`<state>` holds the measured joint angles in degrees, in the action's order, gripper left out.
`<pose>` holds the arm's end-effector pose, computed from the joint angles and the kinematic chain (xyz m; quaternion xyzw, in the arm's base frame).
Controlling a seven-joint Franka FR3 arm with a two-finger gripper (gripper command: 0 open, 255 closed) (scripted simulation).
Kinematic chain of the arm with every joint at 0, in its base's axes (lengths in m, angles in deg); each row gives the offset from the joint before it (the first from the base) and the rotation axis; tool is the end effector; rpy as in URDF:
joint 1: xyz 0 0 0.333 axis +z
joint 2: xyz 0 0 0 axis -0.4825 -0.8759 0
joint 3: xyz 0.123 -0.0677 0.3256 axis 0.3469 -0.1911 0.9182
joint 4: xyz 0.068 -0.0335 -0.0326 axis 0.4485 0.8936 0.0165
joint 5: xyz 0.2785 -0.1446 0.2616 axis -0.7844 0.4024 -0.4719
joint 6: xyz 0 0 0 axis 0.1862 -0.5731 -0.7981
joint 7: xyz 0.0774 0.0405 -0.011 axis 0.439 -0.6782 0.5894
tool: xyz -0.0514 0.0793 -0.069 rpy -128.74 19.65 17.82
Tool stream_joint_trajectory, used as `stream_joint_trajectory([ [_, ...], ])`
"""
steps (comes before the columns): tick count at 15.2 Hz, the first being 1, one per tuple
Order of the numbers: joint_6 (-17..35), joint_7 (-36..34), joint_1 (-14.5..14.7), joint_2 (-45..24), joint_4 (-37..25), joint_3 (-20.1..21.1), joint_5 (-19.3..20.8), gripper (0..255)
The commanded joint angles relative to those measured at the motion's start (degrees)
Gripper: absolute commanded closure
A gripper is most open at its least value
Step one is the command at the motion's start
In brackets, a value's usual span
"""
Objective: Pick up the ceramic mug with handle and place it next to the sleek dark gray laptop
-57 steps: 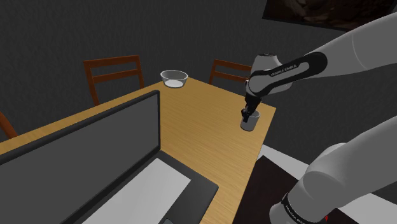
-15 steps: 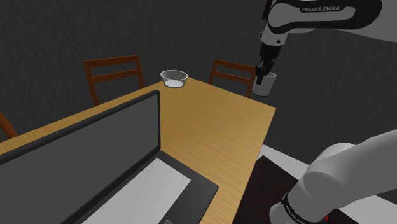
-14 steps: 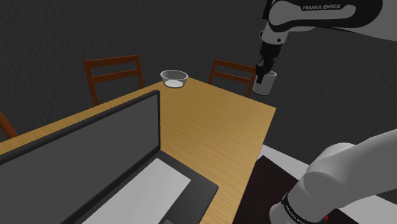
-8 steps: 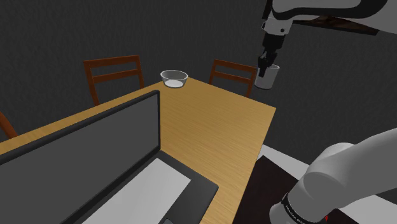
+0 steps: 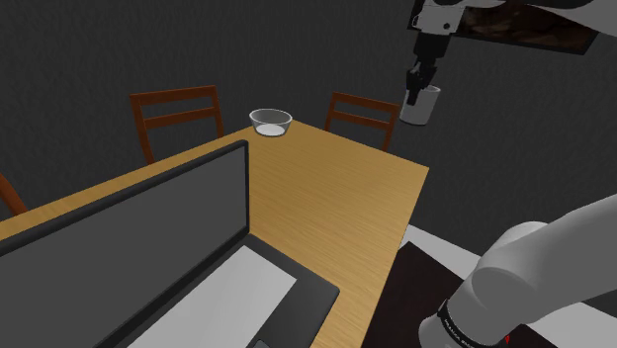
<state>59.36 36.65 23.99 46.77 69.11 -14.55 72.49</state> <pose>0.3886 -0.1628 0.6945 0.9987 0.0363 -0.0017 0.0351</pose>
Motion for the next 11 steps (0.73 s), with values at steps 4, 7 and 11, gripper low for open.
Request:
stream_joint_trajectory([
  [4, -3.8, 0.6, 0.1, -1.6, -5.5, 0.0, -0.2, 255],
  [7, -6.2, 0.9, 0.2, -2.7, -8.9, 0.0, -0.4, 255],
  [11, -9.3, 1.4, 0.2, -4.4, -13.7, -0.1, -0.6, 255],
])
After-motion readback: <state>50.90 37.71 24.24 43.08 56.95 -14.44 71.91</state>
